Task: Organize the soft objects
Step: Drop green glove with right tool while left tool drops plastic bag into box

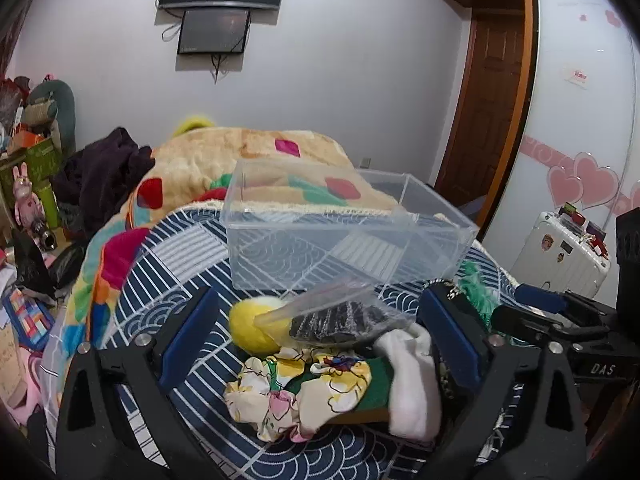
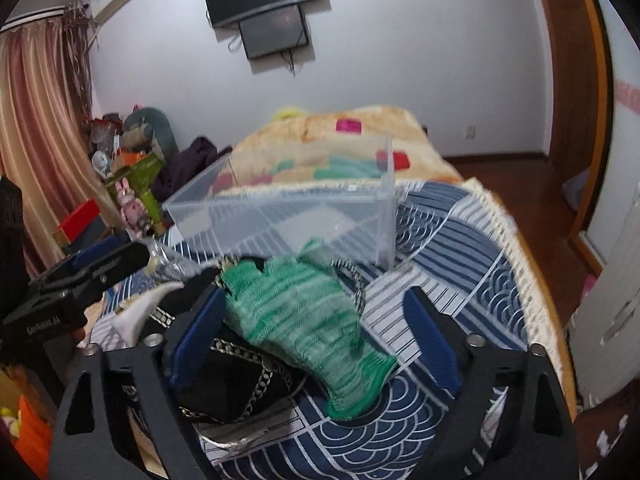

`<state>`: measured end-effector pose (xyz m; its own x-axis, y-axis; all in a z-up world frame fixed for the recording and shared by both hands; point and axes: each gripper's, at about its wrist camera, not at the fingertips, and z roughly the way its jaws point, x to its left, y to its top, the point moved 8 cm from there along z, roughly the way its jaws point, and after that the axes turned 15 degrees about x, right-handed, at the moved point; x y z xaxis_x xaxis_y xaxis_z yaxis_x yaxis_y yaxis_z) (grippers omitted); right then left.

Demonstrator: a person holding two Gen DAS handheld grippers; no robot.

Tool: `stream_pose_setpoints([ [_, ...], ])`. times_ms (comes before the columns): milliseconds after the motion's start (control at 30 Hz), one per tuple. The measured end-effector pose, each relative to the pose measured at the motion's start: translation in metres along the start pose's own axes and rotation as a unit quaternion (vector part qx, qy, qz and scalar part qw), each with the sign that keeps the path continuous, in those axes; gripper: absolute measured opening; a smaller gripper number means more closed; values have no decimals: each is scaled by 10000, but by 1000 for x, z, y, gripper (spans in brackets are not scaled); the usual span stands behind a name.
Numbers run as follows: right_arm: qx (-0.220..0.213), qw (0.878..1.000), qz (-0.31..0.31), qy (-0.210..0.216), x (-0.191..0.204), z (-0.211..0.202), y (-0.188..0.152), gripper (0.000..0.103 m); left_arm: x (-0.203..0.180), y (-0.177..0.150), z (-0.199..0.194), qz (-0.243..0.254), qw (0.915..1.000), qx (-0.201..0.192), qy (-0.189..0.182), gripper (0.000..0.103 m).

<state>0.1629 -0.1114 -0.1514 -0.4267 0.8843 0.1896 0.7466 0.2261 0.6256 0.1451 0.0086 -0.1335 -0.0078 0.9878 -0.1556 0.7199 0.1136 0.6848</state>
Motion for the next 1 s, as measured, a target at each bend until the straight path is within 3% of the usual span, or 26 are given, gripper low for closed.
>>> stream_pose_setpoints([
  [267,481,9968,139,622,5,20,-10,67,-11,-9,28,207,9992,335,-103,79],
  [367,577,9958,151,695,6,25,-12,53,-9,-9,27,207,9990,354,-191,66],
  [433,626,9958,123,662,8,27,-12,38,-8,-11,26,177,9988,374,-279,56],
  [500,608,9960,89,645,9,25,-13,34,-10,-13,24,168,9984,419,-340,46],
  [600,506,9974,-25,519,12,20,-11,26,-13,-16,20,226,9982,425,-350,40],
  [1000,18,9993,85,360,-3,-6,9,23,0,5,-17,9,9986,65,-520,37],
])
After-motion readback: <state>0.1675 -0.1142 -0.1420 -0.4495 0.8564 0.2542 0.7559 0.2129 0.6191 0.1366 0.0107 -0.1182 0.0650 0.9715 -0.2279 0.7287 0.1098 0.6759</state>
